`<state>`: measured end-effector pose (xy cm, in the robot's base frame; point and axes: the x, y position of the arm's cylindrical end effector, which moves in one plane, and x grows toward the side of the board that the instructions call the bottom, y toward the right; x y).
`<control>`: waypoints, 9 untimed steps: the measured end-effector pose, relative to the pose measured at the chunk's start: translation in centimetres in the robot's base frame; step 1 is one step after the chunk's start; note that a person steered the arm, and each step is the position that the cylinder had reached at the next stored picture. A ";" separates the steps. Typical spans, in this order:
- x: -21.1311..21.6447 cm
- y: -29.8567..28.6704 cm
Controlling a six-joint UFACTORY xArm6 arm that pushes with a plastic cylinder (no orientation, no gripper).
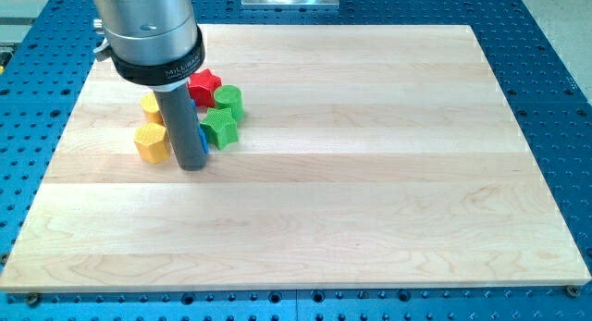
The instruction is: Push the green star to the right of the green circle
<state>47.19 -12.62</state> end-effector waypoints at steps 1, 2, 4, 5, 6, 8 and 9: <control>-0.1 0.0; -0.1 -0.4; 0.7 -0.2; 1.1 -1.7; 1.3 -2.6; 2.9 -1.7; 1.3 -1.7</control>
<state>48.49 -14.36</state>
